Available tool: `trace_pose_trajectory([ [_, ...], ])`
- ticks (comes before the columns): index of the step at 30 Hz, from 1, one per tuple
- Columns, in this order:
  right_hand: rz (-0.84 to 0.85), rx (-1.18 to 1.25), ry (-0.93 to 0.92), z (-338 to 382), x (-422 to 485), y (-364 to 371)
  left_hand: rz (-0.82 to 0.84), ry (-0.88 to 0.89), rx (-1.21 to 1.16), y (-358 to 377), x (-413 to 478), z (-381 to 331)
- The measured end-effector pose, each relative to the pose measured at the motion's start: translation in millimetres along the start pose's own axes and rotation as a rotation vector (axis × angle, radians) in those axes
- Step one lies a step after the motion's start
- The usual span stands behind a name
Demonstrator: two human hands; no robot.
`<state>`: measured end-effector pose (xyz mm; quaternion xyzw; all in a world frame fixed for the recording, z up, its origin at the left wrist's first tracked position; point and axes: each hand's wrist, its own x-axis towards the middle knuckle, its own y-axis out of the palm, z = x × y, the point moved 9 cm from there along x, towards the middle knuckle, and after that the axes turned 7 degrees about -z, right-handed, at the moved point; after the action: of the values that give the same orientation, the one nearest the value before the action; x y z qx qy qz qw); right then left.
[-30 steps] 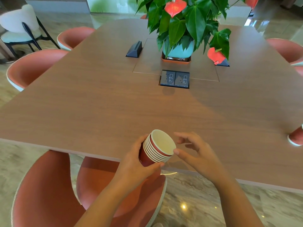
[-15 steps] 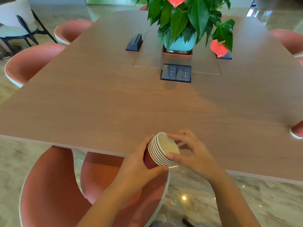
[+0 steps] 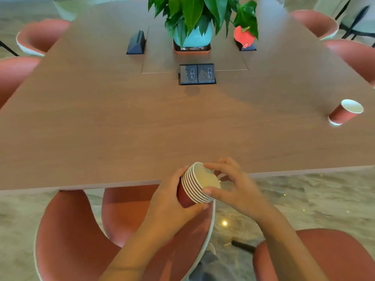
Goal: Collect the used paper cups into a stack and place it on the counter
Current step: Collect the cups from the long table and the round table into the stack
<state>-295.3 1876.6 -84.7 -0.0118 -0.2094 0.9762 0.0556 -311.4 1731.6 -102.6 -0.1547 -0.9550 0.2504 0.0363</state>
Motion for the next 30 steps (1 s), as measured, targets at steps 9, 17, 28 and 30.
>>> trace_pose_trajectory([
  [9,-0.365,-0.114,0.079,28.4,-72.1,48.3,0.176,0.065,-0.144,-33.7,-44.3,26.4],
  [17,-0.674,-0.520,0.207,45.7,-173.5,41.1,0.348,0.089,-0.240,-31.5,-83.9,24.3],
  [28,-1.010,-0.858,0.387,62.3,-333.9,5.6,0.560,0.247,-0.339,32.7,-176.4,-42.4],
  [30,-1.056,-0.865,0.445,60.3,-376.3,2.2,0.590,0.271,-0.361,47.8,-204.9,-56.8],
])
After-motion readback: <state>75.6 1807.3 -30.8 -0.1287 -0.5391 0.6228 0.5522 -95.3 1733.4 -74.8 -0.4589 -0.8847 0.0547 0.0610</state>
